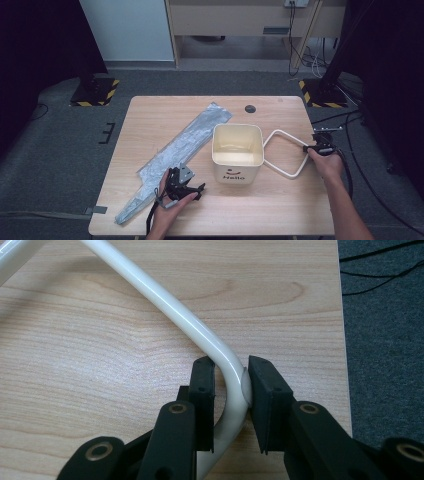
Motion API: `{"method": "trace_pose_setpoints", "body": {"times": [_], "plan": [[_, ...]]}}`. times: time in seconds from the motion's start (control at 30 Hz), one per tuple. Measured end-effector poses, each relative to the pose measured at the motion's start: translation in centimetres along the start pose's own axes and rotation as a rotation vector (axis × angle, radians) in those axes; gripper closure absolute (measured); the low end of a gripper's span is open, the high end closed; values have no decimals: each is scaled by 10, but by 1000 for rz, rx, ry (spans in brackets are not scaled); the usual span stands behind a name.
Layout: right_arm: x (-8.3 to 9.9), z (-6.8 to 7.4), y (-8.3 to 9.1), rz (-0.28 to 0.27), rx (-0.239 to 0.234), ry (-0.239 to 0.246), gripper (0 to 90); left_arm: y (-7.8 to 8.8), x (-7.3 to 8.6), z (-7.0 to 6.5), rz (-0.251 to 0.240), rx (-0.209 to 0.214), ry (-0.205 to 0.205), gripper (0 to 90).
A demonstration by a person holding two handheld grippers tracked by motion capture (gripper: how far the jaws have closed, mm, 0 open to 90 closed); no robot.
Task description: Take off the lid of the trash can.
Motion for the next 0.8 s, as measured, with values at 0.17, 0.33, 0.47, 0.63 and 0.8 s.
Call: {"method": "trace_pose_setpoints", "body": {"times": [0.17, 0.33, 0.47, 0.63, 0.8], "plan": [[0, 1, -2, -30, 0, -9, 591, 1, 0, 3, -3, 4, 10, 100], [-6, 2, 10, -115, -10, 0, 440, 2, 0, 4, -6, 3, 12, 99], [-9, 4, 29, -198, -31, 26, 331, 4, 0, 5, -10, 2, 12, 97], [-5, 8, 60, -325, -75, 42, 206, 8, -1, 6, -22, -12, 12, 94], [7, 16, 78, -404, -105, 77, 126, 14, -4, 8, -46, -24, 26, 84]]}}
Point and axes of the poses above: each handheld gripper's, and its own axes: y roughly backward along the jaws, x roughly out of its underside, z roughly to its left, the point moved 4 cm from there along -y, roughly forward along the jaws, and after that the axes turned 6 degrees about z, right-handed, at the moved point
